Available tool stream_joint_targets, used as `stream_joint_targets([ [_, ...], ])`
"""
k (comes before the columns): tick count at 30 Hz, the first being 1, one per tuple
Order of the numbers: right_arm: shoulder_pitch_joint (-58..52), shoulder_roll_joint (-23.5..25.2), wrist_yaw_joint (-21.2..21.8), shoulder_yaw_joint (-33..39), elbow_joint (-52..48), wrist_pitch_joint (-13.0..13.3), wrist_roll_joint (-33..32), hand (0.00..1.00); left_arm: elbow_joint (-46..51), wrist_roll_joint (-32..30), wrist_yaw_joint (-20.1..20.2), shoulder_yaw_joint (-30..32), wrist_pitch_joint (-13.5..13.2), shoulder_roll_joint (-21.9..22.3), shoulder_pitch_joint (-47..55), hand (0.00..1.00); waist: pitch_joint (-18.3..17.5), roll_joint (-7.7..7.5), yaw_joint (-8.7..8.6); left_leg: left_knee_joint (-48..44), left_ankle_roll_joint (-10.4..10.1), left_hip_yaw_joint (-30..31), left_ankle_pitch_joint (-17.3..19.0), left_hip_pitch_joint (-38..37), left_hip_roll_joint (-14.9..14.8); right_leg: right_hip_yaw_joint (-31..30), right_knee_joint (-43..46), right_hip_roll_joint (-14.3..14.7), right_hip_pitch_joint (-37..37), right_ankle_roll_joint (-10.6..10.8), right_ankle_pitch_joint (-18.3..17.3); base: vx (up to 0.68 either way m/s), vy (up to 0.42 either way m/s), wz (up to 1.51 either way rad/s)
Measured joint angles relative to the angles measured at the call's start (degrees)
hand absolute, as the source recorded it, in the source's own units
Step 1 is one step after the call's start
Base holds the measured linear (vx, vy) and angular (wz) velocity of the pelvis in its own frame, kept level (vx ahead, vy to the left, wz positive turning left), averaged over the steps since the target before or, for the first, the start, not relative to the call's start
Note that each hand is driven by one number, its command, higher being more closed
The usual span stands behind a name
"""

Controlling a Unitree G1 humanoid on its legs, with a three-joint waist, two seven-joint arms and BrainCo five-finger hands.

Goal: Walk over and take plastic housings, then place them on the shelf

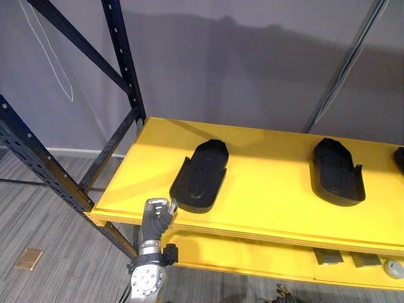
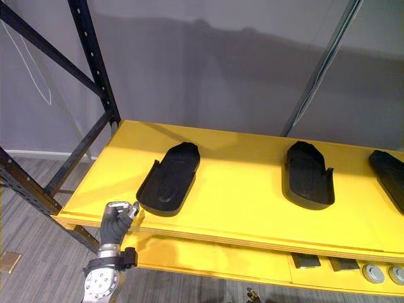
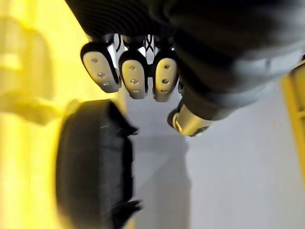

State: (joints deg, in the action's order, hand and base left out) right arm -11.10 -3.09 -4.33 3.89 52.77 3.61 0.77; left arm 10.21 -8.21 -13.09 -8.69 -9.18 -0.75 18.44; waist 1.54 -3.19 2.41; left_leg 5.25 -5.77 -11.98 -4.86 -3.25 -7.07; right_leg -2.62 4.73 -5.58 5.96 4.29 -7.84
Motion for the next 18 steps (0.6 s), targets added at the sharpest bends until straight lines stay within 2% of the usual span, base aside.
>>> stream_joint_targets([
  [7,0.1,1.8,-0.2,-0.1,-0.2,0.0,-0.1,0.0,-7.5,-2.3,1.2,-1.5,1.5,-0.1,-2.1,1.0,-0.7,0.22,-0.08,0.0,0.0,-0.2,-0.6,-0.2,-0.3,-0.2,-0.2,0.3,-0.5,0.0,0.0,-0.06,0.002,-0.02],
  [13,0.7,3.0,-0.2,-0.2,0.3,-0.1,0.1,0.0,-13.0,-3.9,1.8,-1.8,2.5,-0.3,-4.8,1.0,-0.9,-0.17,-0.38,0.0,0.0,-0.6,-0.5,0.0,-0.3,-0.7,-0.5,0.3,-0.8,0.0,0.0,0.0,0.004,-0.02],
  [18,2.1,2.8,-0.2,-0.1,2.2,-0.1,0.4,0.0,-14.0,-4.4,1.6,-1.9,2.1,-0.4,-4.9,1.0,-0.9,-0.19,-0.35,0.0,0.0,-1.1,-0.5,0.0,-0.3,-1.3,-0.6,0.4,-1.0,0.0,0.0,0.01,0.005,-0.03],
])
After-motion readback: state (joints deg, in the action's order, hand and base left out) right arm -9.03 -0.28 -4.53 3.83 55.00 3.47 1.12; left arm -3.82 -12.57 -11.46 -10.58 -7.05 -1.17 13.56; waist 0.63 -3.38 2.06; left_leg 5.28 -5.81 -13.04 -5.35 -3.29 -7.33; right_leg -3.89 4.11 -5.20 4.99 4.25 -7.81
